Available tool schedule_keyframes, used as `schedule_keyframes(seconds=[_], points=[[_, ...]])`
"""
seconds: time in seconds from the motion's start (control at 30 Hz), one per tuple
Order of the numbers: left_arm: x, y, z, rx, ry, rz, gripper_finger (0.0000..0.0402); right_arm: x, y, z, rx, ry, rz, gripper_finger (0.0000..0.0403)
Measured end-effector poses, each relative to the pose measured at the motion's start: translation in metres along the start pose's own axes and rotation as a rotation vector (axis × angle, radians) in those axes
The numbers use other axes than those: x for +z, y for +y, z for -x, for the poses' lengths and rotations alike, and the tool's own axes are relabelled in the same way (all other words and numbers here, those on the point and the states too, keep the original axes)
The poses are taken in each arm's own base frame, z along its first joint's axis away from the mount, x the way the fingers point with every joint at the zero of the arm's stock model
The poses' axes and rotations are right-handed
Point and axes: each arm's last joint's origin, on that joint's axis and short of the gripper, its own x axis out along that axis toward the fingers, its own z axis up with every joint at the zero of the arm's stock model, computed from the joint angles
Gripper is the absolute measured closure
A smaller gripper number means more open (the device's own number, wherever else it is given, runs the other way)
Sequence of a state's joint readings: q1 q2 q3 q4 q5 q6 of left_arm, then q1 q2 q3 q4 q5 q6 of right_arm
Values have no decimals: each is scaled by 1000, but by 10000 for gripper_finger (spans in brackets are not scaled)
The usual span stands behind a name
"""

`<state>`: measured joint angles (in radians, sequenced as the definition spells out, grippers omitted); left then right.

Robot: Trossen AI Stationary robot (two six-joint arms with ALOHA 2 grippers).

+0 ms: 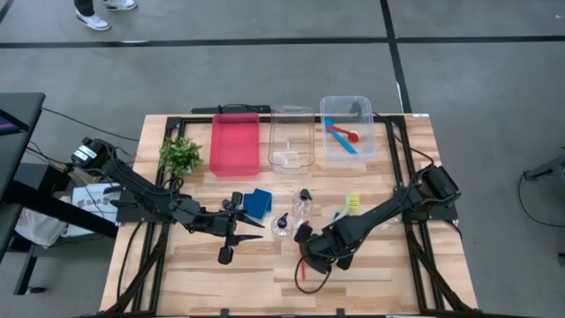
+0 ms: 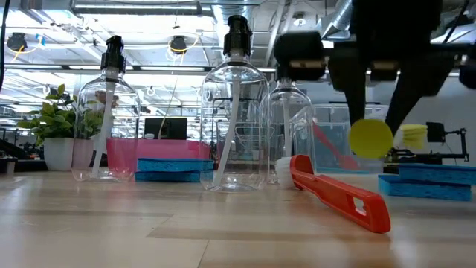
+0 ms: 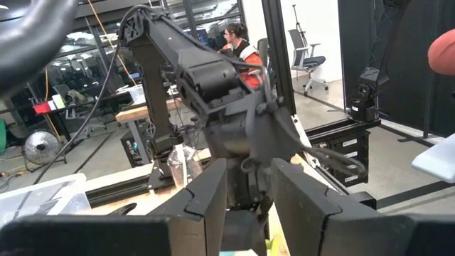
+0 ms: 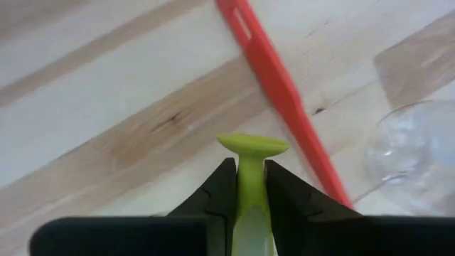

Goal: Pick & Place Kitchen Sink Supplies
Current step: Put the green dishwashing brush into the white transparent bin

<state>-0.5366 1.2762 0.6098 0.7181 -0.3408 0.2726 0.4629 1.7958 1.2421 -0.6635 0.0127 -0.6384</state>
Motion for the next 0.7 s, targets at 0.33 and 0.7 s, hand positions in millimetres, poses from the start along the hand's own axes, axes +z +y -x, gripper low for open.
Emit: schedule_keyframes(seconds=[0.33,0.7], points=[[0,0,0,0,0,0,289,24,-1,27,-32,-1,36,352],[0,0,0,0,0,0,289,46,0,56,-96,-12,71,352]])
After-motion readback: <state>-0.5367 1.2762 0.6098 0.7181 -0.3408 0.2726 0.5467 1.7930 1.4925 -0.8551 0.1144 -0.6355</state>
